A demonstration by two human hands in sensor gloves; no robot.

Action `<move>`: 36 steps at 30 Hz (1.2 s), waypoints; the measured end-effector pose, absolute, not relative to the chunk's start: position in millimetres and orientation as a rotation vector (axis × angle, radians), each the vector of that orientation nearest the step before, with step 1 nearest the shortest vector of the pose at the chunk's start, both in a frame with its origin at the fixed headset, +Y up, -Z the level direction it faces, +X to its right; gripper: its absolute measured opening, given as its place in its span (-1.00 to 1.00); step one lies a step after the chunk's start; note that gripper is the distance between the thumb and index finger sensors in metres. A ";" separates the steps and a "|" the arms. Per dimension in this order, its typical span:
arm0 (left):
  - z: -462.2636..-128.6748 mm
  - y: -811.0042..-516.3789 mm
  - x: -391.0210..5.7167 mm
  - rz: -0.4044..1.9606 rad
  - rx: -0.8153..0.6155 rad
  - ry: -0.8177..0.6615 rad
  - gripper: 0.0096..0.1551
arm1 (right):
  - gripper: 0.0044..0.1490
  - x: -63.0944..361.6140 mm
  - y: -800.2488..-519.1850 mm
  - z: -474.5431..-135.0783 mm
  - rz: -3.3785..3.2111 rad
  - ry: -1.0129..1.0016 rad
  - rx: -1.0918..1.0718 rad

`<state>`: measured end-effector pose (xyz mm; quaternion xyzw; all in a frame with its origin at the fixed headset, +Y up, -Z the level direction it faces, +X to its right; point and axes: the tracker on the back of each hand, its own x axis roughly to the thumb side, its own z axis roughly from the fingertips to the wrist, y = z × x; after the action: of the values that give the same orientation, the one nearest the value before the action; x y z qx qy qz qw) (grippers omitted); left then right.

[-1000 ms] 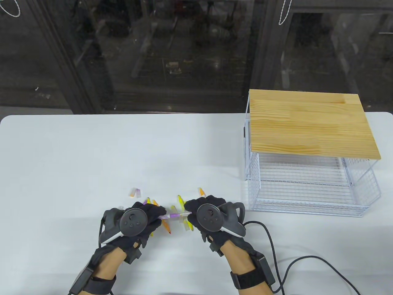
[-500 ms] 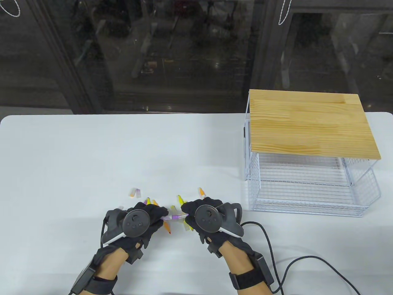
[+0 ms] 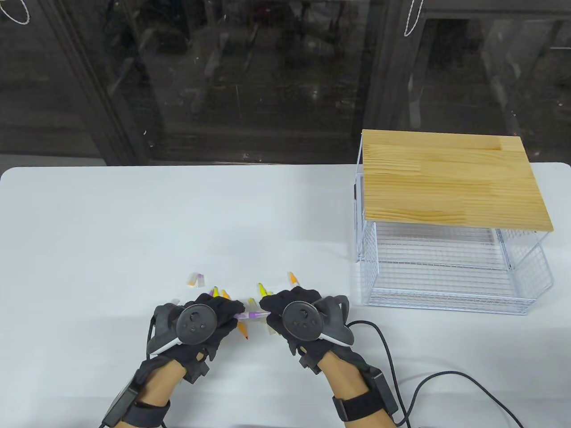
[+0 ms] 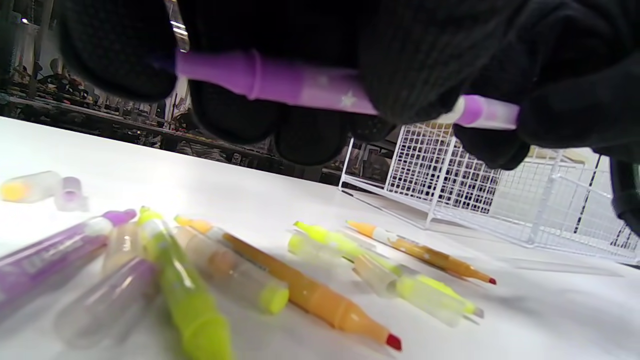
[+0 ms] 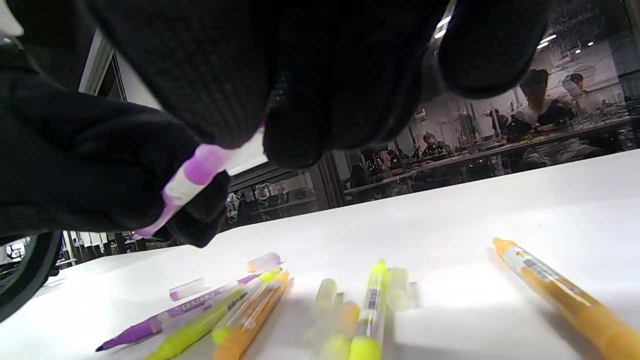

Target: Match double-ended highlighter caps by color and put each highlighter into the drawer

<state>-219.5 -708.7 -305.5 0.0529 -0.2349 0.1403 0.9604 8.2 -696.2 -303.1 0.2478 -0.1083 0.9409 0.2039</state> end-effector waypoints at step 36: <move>-295.4 -694.2 -213.0 0.275 0.263 -0.496 -0.49 | -0.40 -9.3 -689.6 -288.8 2.801 -0.491 0.679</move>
<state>-213.0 -694.2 -295.4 0.1295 -0.2442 0.1355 0.9515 -9.3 -689.6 -288.8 0.2307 -0.1670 0.9524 0.1087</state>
